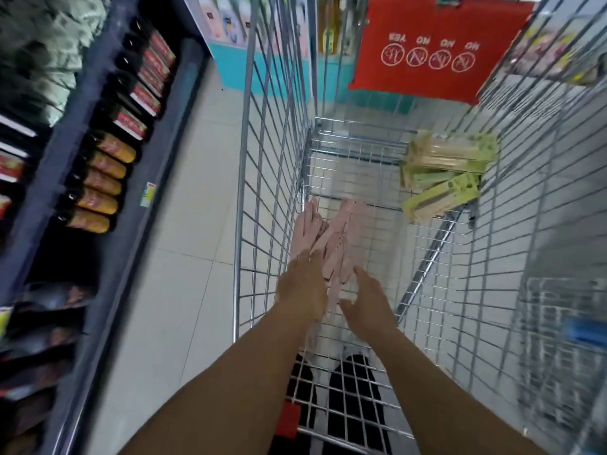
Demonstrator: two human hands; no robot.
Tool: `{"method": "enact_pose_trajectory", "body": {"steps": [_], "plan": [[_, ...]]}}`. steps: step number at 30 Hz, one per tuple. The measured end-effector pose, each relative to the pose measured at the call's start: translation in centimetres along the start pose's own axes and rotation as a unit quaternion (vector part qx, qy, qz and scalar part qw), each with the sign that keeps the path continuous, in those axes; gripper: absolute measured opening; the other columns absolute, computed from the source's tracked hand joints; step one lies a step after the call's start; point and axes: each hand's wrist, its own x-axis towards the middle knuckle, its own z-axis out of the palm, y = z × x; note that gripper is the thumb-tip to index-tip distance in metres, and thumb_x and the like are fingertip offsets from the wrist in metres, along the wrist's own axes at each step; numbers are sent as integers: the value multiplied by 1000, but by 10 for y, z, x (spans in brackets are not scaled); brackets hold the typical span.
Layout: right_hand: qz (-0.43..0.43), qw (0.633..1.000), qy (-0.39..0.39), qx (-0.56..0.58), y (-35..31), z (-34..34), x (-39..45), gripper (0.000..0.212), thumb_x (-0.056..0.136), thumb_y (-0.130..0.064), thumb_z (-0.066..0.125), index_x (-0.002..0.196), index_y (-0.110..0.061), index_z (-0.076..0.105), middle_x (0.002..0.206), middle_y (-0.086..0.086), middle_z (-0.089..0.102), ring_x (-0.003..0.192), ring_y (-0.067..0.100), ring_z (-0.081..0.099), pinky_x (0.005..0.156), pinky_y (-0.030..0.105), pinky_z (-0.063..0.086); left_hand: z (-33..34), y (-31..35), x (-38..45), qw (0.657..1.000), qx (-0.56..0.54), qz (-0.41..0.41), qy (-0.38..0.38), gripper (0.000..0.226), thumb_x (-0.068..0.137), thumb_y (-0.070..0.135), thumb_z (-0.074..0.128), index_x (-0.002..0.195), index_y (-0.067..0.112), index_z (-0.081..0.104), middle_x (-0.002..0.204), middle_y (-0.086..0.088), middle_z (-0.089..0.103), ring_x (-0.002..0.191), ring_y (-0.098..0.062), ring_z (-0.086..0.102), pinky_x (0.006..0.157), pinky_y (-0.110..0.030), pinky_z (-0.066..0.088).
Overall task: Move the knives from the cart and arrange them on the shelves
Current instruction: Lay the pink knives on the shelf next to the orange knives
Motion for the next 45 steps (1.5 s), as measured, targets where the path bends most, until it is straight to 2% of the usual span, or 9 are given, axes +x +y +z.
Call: {"method": "enact_pose_trajectory", "body": {"steps": [6,10,14,18,22,29,34,36,45], "plan": [[-10,999,-27,-14,22,10,37,61,90,-18,59,141,-33,31,127,11,43,100,28,57,87,41,53,15,3,36,997,67,27,-19,96,84,-8,55,153,29,-1,160,0,-13,147,-27,5,114,-44,25],[-18,999,-35,-29,22,21,53,57,93,-23,55,144,-28,28,122,9,45,107,27,55,88,36,49,31,1,55,992,104,65,2,108,82,-5,57,149,33,-20,155,1,-30,146,-25,-16,117,-47,12],[-62,997,-29,-37,18,36,55,47,90,-21,59,132,-19,40,112,8,52,104,25,53,83,32,45,45,-7,45,992,120,29,-17,95,85,11,63,154,19,-2,160,-1,-14,148,-24,-10,119,-43,5],[-82,997,13,8,18,44,51,51,88,-26,56,135,-22,37,102,7,53,92,22,53,72,29,42,64,-9,15,998,53,-14,13,62,97,18,41,152,17,13,160,0,-13,148,-24,-3,119,-43,3],[-74,996,41,12,15,49,47,49,94,-42,47,137,-26,30,107,11,48,94,26,53,79,36,50,73,-11,3,995,-19,-41,90,40,100,30,35,137,18,42,154,-3,24,138,-25,21,114,-37,19],[-44,995,79,-31,3,52,61,65,88,-47,59,137,-17,29,125,13,41,100,33,57,79,41,53,75,-20,38,984,-74,-82,143,65,94,22,51,149,16,16,153,-8,22,140,-26,21,115,-38,25],[-43,992,91,-71,16,46,67,70,89,-8,55,146,-16,15,126,19,37,87,36,59,69,37,51,82,-19,47,983,-23,-96,155,70,91,39,58,145,15,19,140,-9,32,131,-28,30,105,-38,36],[-27,993,98,-55,22,44,68,68,92,-6,52,148,-11,13,126,20,37,90,34,59,68,33,48,85,-17,51,982,-18,-106,157,72,91,39,59,144,11,19,138,-12,33,129,-29,32,103,-37,39],[7,995,93,-46,26,40,75,33,93,-14,50,124,-7,46,106,15,55,95,31,58,72,32,44,85,-6,61,980,1,-129,151,44,95,20,52,130,0,35,128,-18,45,113,-29,52,83,-34,49]]}}
